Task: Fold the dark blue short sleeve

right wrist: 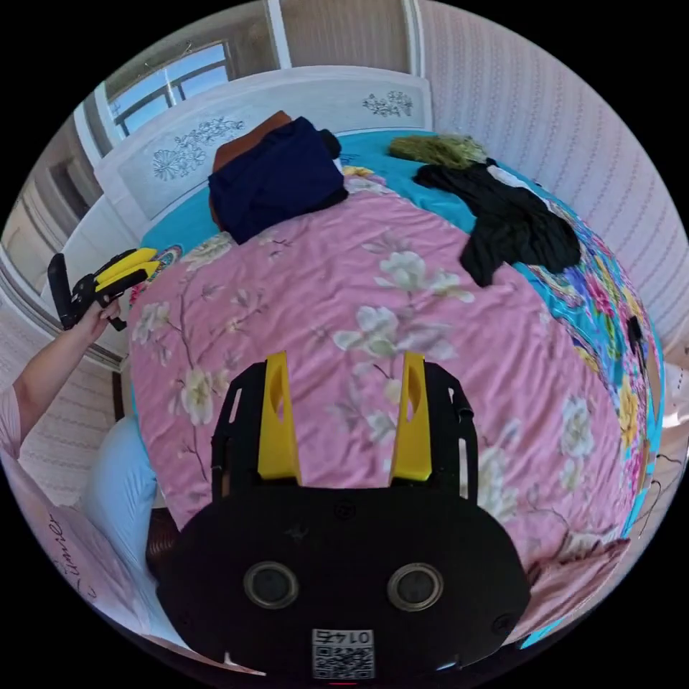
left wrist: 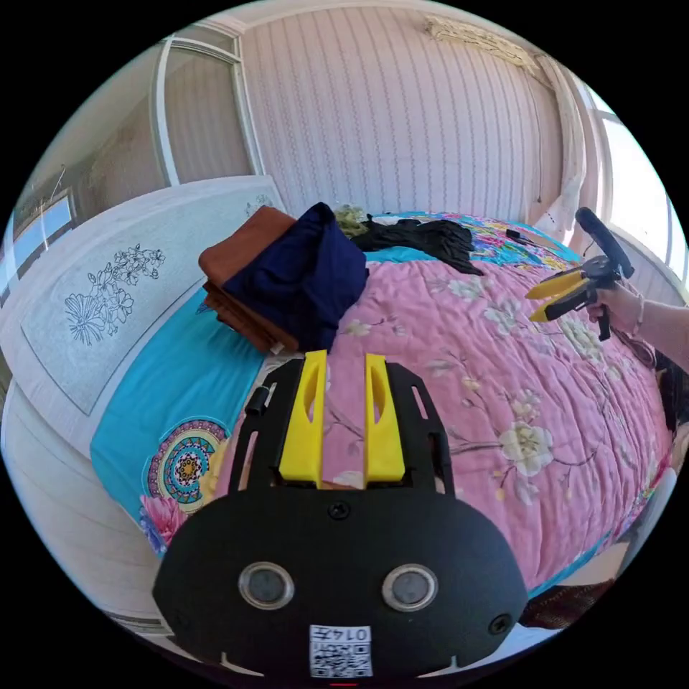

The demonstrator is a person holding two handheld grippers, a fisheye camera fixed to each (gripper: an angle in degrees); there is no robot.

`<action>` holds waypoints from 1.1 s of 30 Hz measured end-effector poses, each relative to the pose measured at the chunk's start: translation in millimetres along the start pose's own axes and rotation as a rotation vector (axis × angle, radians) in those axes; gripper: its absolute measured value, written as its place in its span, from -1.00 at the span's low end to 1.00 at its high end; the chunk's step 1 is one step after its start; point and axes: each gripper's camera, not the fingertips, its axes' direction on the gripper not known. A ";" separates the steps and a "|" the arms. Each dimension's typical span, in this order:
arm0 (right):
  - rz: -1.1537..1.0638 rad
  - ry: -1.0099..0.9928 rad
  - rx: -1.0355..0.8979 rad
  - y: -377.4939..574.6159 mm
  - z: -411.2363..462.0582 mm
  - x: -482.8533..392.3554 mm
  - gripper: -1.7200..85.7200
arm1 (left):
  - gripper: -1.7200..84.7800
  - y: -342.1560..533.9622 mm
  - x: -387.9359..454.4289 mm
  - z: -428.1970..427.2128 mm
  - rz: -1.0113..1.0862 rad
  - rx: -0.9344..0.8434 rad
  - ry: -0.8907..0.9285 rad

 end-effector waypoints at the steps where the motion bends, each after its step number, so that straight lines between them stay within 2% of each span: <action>1: -0.032 -0.052 -0.015 -21.6 22.3 -17.8 -0.51 | -0.77 -4.7 -25.6 8.1 -0.048 0.004 -0.023; 6: -0.094 -0.200 0.021 -90.5 89.7 -75.5 -0.55 | -0.76 -44.4 -105.6 42.9 -0.153 0.009 -0.068; 11: 0.061 -0.309 0.163 -135.8 133.2 -81.6 -0.56 | -0.75 -87.7 -148.0 79.6 -0.193 0.023 -0.082; 15: 0.173 -0.398 0.181 -140.3 170.3 -69.8 -0.72 | -0.77 -102.6 -157.7 109.6 -0.195 -0.063 -0.050; 18: 0.111 -0.421 0.268 -126.0 165.3 -64.3 -0.88 | -0.86 -118.7 -152.0 107.2 -0.125 -0.101 -0.115; 20: 0.069 -0.415 0.264 -114.8 157.4 -57.0 -0.90 | -0.96 -126.6 -152.1 89.3 -0.105 -0.085 -0.106; 26: 0.038 -0.416 0.376 -24.8 79.7 -14.9 -0.93 | -0.98 -133.8 -130.3 10.9 0.009 -0.008 0.021; 29: 0.041 -0.305 0.406 45.7 33.2 -6.8 -0.94 | -0.98 -122.8 -98.0 -32.8 0.137 -0.003 0.044; 31: 0.098 -0.239 0.394 115.6 6.6 -1.1 -0.94 | -0.98 -104.2 -79.3 -64.5 0.159 0.007 0.083; 33: 0.188 -0.263 0.386 178.2 -11.4 2.9 -0.94 | -0.98 -76.4 -61.1 -101.7 0.127 -0.007 0.195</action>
